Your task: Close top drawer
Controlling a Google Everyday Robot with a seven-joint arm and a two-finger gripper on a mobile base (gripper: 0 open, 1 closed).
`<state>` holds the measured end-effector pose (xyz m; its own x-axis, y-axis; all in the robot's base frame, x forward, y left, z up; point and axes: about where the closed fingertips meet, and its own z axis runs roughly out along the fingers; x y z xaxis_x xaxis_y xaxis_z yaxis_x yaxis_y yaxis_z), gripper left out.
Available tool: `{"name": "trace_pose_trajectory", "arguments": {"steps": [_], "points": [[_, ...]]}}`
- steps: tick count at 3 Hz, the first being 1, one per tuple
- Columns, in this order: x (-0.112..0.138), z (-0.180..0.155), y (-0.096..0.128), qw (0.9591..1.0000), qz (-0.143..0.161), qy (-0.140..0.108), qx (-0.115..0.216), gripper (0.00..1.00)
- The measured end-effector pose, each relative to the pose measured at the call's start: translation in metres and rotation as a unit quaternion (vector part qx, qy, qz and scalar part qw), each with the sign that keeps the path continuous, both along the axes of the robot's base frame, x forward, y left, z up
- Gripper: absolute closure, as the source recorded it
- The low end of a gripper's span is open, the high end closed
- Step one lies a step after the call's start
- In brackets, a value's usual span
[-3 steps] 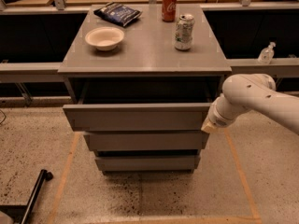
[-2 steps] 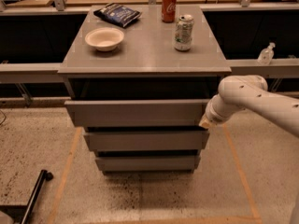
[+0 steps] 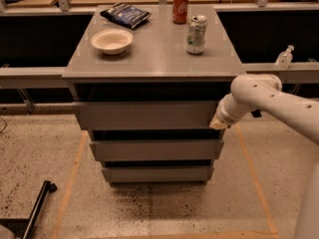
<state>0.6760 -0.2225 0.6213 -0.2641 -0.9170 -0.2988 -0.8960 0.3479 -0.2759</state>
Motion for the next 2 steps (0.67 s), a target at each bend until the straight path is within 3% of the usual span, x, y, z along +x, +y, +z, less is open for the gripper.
{"name": "trace_pose_trajectory", "arguments": {"steps": [1, 2], "points": [[0.0154, 0.0059, 0.0036, 0.9998, 0.007, -0.016, 0.002, 0.84], [0.0148, 0.0056, 0.004, 0.9998, 0.007, -0.016, 0.002, 0.6]]}}
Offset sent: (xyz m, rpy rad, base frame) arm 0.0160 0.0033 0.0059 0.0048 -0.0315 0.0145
